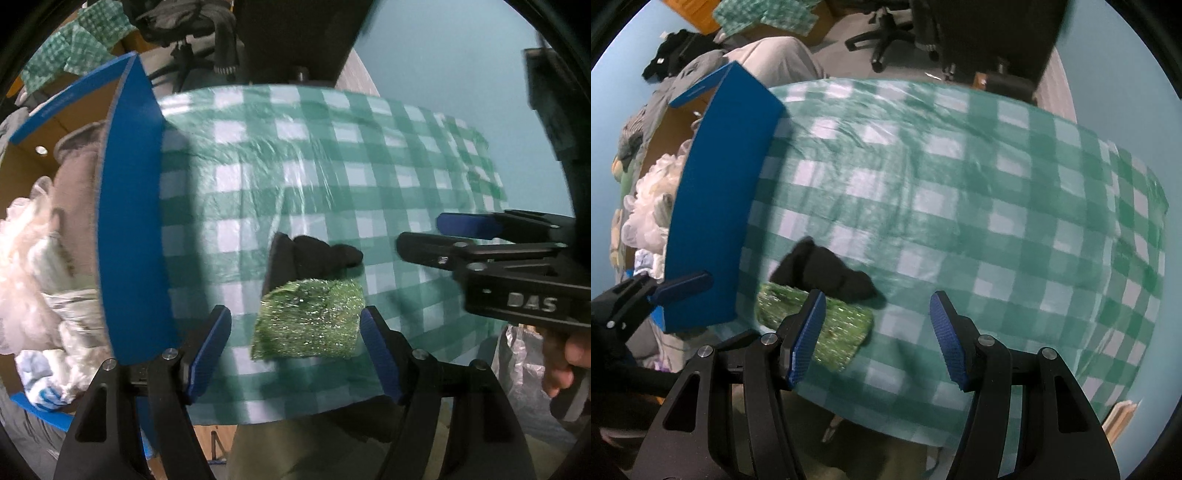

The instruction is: Organize soft objects

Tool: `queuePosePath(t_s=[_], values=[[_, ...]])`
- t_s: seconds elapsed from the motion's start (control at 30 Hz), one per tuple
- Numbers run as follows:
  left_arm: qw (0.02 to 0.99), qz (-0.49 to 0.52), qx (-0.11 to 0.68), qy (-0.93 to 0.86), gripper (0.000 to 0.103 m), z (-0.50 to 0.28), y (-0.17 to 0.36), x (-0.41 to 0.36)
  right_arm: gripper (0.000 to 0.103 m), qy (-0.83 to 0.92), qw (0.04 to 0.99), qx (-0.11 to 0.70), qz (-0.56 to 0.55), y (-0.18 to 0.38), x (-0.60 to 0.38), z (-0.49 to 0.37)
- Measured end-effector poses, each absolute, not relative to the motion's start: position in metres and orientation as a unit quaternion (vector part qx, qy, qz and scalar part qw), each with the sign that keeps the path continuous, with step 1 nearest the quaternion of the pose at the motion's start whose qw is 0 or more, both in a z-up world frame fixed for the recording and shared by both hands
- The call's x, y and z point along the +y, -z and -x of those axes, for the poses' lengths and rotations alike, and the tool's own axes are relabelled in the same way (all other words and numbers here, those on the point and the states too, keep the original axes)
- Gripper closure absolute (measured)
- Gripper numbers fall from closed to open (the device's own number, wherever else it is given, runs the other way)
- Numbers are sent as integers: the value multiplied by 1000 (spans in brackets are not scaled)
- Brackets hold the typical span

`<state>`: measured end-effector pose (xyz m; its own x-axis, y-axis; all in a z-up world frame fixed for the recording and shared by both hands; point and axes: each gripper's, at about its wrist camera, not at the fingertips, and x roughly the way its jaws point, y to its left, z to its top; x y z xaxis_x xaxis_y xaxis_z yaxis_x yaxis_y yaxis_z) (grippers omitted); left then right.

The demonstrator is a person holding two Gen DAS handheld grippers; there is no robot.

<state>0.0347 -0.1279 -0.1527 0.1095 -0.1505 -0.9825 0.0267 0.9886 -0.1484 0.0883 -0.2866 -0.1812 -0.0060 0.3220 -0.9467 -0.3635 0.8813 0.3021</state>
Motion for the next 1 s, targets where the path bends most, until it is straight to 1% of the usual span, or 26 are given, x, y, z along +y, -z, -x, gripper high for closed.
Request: queuePosePath(t_s=[0.17, 0.27, 0.37, 0.57, 0.73, 1.0], values=[[732, 26, 679, 52, 29, -36, 177, -143, 43, -233, 704, 671, 2, 185, -307, -85], [724, 15, 689, 42, 27, -37, 192, -148, 43, -227, 703, 674, -3, 188, -318, -83], [718, 4, 695, 27, 27, -38, 206, -150, 43, -223, 702, 676, -6, 190, -324, -82], [708, 14, 706, 7, 27, -41, 233, -149, 43, -221, 702, 677, -11, 191, -331, -79], [720, 17, 693, 15, 26, -45, 233, -150, 43, -220, 700, 679, -12, 192, -334, -76], [732, -12, 680, 43, 26, -67, 228, -177, 43, -207, 700, 683, -20, 196, -345, -73]])
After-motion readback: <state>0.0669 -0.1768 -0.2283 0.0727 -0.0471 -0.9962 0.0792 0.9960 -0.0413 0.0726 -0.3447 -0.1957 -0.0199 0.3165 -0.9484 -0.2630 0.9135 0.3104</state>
